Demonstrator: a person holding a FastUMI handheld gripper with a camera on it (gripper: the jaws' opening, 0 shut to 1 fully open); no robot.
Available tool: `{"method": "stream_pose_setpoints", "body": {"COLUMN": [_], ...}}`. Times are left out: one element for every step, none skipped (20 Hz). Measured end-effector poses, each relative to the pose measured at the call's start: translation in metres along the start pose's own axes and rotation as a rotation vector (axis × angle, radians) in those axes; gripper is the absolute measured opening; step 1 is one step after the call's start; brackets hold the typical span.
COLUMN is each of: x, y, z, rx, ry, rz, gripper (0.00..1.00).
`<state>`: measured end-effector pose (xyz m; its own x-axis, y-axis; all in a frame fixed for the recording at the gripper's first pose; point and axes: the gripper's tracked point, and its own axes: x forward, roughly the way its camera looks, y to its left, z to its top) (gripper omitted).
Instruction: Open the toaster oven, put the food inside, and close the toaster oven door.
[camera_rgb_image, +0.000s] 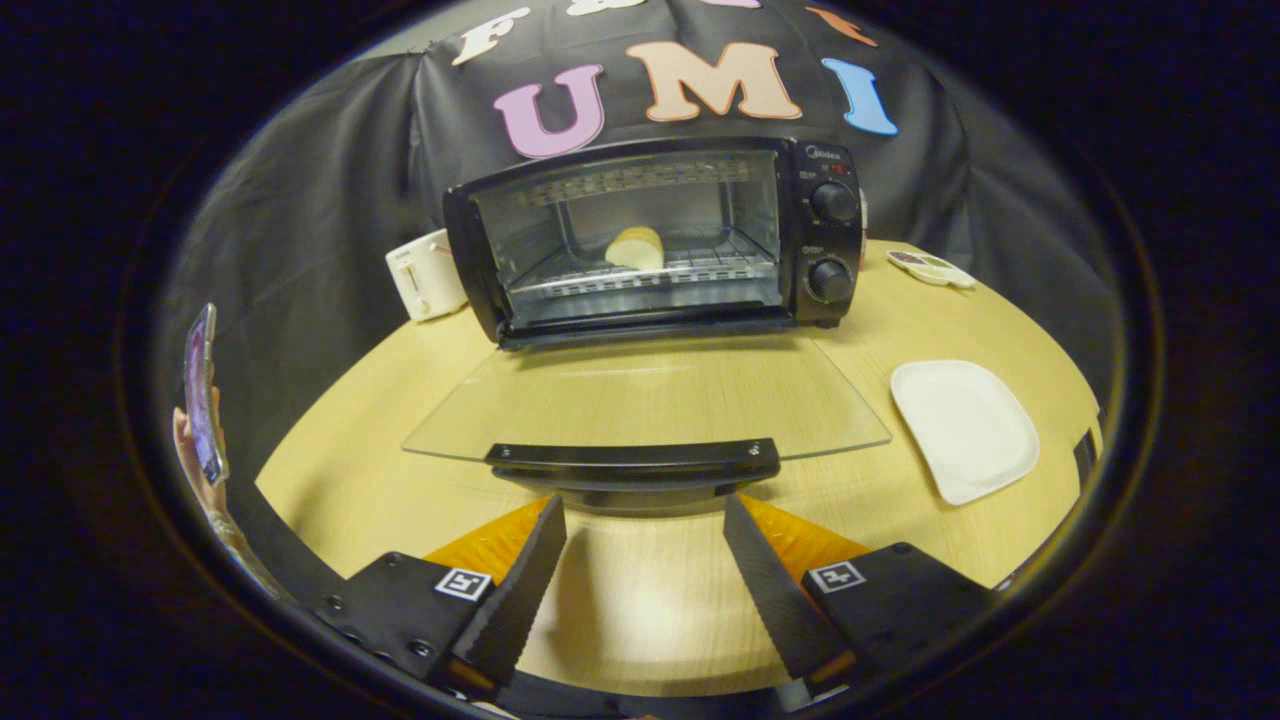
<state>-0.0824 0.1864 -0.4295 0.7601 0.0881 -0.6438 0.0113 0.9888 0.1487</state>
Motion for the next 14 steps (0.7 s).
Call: {"method": "stream_pose_setpoints", "body": {"x": [0.002,0.002,0.001,-0.001,-0.003,-0.005,-0.008,-0.009,-0.012,-0.011,-0.010,-0.009,-0.008,-0.005], "y": [0.001,0.001,0.001,0.002,0.003,0.004,0.005,0.009,0.012,0.016,0.018,0.017,0.017,0.021], "z": [0.002,0.000,0.002,0.004,0.007,0.012,0.018,0.025,0.031,0.037,0.043,0.050,0.056,0.062], "rx": [-0.001,0.001,0.001,-0.002,-0.004,-0.006,-0.008,-0.008,-0.011,-0.011,-0.019,-0.038,-0.053,-0.053], "ry": [0.001,0.004,0.000,-0.008,-0.018,-0.031,-0.048,-0.065,-0.078,-0.090,-0.104,-0.118,-0.130,-0.142], "rz": [0.002,0.004,0.004,0.003,0.003,0.004,0.010,0.020,0.032,0.045,0.040,0.024,0.013,0.019], "gripper": [0.98,0.98,0.98,0.98,0.98,0.99,0.99,0.99,0.99,0.99,0.99,0.99,0.99,0.99]}}
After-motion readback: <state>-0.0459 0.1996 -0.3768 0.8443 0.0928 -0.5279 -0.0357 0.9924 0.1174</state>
